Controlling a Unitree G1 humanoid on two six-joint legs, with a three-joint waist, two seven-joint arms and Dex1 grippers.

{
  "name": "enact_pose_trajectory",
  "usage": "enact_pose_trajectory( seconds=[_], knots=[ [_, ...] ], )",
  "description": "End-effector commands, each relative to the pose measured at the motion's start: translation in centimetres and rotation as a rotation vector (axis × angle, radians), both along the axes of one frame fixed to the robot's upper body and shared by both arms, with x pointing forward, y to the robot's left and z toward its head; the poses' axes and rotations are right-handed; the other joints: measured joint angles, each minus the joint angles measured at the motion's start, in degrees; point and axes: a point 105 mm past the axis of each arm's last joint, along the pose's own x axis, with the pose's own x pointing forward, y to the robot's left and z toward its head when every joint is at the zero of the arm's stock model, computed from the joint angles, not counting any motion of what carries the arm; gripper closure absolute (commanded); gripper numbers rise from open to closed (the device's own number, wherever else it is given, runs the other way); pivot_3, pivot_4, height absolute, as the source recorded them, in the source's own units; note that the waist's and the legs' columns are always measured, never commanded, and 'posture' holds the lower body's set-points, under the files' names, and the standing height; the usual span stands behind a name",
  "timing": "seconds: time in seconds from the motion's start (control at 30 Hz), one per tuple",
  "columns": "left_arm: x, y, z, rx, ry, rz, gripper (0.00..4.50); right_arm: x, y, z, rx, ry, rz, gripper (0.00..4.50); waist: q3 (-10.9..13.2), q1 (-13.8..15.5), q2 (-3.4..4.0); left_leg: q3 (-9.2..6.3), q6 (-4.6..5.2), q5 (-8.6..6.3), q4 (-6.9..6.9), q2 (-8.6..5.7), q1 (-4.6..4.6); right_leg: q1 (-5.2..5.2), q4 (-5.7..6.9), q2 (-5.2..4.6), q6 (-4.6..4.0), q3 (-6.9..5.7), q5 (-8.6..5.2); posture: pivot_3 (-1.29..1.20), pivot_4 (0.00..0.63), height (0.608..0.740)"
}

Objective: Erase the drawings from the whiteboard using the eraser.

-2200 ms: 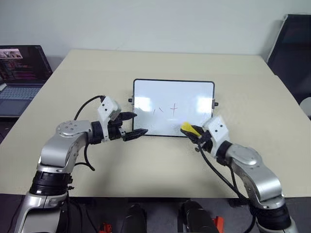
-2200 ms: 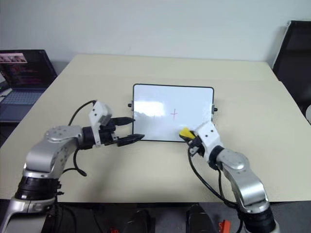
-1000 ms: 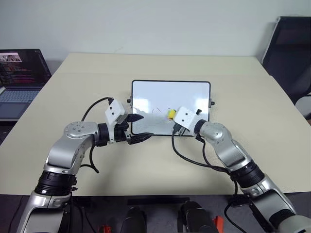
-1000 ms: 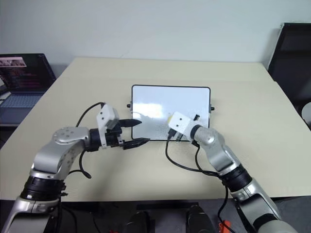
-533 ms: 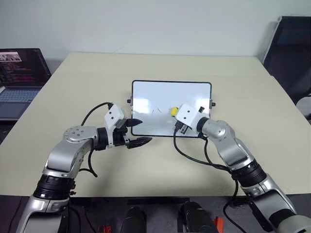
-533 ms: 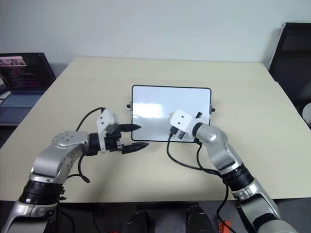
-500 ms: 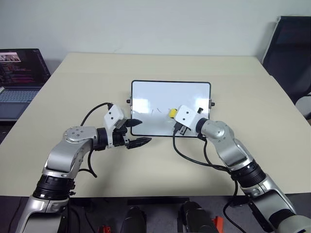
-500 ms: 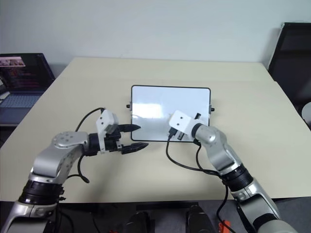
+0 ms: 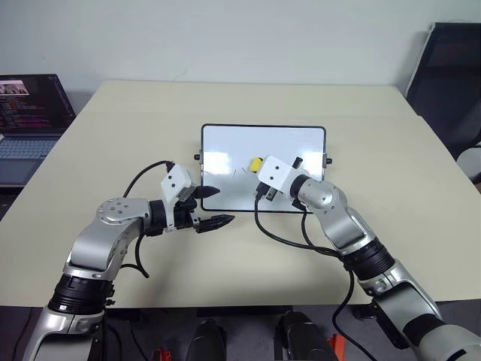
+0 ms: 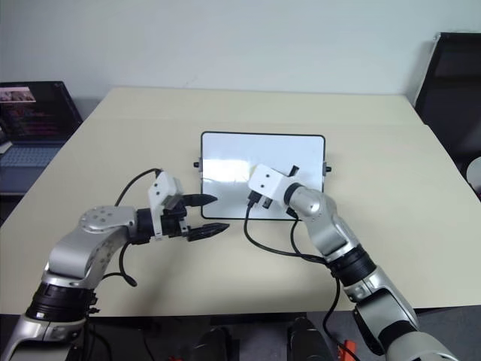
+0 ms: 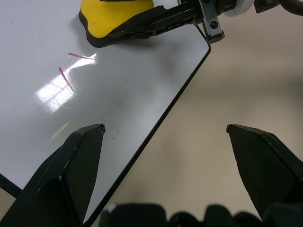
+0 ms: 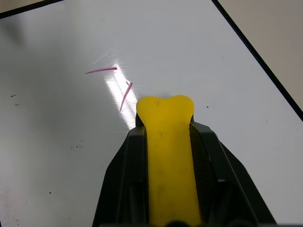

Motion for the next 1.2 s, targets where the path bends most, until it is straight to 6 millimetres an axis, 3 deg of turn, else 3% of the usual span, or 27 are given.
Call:
enact_pose_trajectory(
  seconds=[0.03, 0.23, 0.37, 0.53, 0.63, 0.83, 1.2],
  knots=[
    [0.1, 1.0, 0.9, -0.007, -0.044, 0.018, 0.0, -0.3, -2.3, -1.0, 0.001, 0.053, -0.052, 3.63, 0.0, 0.1, 0.0, 0.0, 0.0, 0.0, 0.0, 0.0, 0.0, 0.01, -0.01, 0.0, 0.0, 0.0, 0.0, 0.0, 0.15, 0.74],
    [0.7, 2.6, 1.2, 0.011, -0.06, 0.066, 0.0, -1.1, -4.7, -1.0, 0.003, 0.053, -0.073, 3.63, 0.0, 0.5, -0.02, 0.0, -0.01, 0.0, 0.04, -0.03, -0.01, 0.03, -0.08, -0.04, 0.0, 0.01, 0.0, 0.0, 0.15, 0.74],
    [1.0, 2.9, 1.8, -0.005, -0.071, 0.093, 0.0, -2.0, -2.8, 1.6, 0.178, 0.067, -0.004, 3.63, 0.0, 0.3, -0.02, 0.0, -0.01, 0.0, 0.04, -0.02, -0.02, 0.01, -0.07, -0.03, -0.01, 0.01, 0.0, 0.0, 0.15, 0.74],
    [1.2, 4.0, 2.8, -0.053, -0.101, 0.159, 0.0, -5.2, -1.4, 4.3, 0.483, 0.265, 0.104, 3.63, 0.1, 0.2, 0.01, -0.03, 0.0, 0.0, -0.05, 0.04, -0.41, -0.36, 0.01, 0.03, 0.05, -0.02, 0.0, 0.0, 0.15, 0.74],
    [0.9, 4.3, 2.7, -0.059, -0.095, 0.172, 0.0, -6.7, -2.1, 3.7, 0.478, 0.32, 0.111, 3.63, 0.1, 0.3, 0.02, -0.16, -0.01, -0.01, -0.05, 0.03, -0.67, -0.56, 0.11, 0.03, 0.32, -0.14, 0.02, 0.0, 0.15, 0.74],
    [0.3, 4.3, 3.0, -0.09, -0.088, 0.175, 0.0, -8.2, -2.7, 2.2, 0.455, 0.381, 0.106, 3.63, 0.1, 0.4, 0.01, -0.14, -0.06, -0.04, -0.02, 0.02, -0.72, -0.58, 0.04, 0.01, 0.0, -0.13, -0.2, 0.0, 0.15, 0.74],
    [0.0, 4.0, 3.1, -0.097, -0.081, 0.171, 0.0, -7.9, -1.4, 3.1, 0.506, 0.369, 0.14, 3.63, 0.1, 0.3, 0.01, -0.14, -0.06, -0.04, 0.01, 0.03, -0.72, -0.59, 0.03, 0.02, -0.02, -0.12, -0.19, 0.0, 0.15, 0.74]
  ],
)
